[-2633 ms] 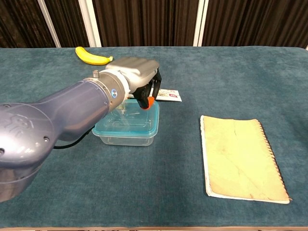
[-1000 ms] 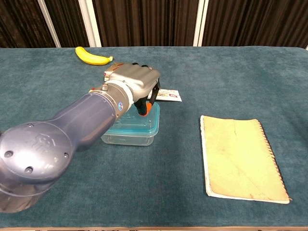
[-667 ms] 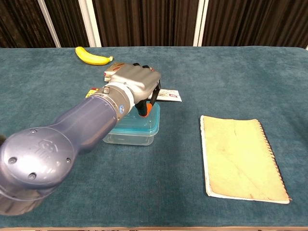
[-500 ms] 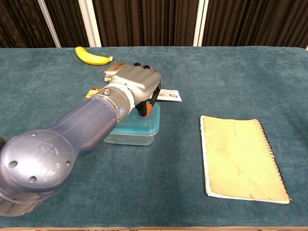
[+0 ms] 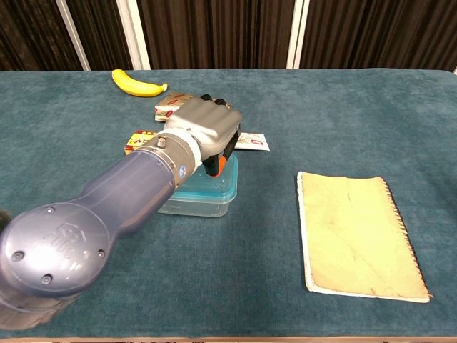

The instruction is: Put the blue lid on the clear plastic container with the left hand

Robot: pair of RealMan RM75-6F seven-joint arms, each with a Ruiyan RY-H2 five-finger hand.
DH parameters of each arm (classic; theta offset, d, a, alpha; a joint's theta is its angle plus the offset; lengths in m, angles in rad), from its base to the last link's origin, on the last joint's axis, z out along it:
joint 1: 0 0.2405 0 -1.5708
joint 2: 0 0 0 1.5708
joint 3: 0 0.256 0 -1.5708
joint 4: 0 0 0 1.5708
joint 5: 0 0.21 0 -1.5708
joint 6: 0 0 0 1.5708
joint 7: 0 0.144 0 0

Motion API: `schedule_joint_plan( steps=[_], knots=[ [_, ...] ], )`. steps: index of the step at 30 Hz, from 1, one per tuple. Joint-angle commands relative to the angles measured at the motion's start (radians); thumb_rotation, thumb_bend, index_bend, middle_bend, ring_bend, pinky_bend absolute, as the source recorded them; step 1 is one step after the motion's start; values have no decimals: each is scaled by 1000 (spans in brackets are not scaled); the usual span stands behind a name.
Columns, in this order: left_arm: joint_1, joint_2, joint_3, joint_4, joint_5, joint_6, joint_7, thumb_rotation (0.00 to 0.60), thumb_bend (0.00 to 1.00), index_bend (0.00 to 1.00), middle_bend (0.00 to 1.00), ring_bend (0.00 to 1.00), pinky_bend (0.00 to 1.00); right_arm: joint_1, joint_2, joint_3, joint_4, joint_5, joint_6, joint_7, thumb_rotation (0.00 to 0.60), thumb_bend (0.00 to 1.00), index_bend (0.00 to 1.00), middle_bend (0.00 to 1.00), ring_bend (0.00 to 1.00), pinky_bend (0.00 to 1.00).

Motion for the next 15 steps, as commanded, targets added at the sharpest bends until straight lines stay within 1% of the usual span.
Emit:
schedule_joint_plan(
  steps=[1,9,12,15],
  knots=[
    [2,19,-20,-46,24,26,-3,600,490,605,535,15,0,0,0,0,0,-1,1,0,600,268,21,0,0,0],
    [22,92,-40,-223,87,94,-8,600,489,606,535,16,0,0,-2,1,1,-2,3,-1,600,268,21,0,0,0],
    [33,123,-22,-290,114,117,4,600,489,608,536,16,0,-1,-2,0,1,-2,3,-2,600,268,21,0,0,0],
    [48,149,21,-342,151,131,14,600,489,609,536,16,0,0,-3,0,2,-4,3,-3,600,267,21,0,0,0]
  ],
)
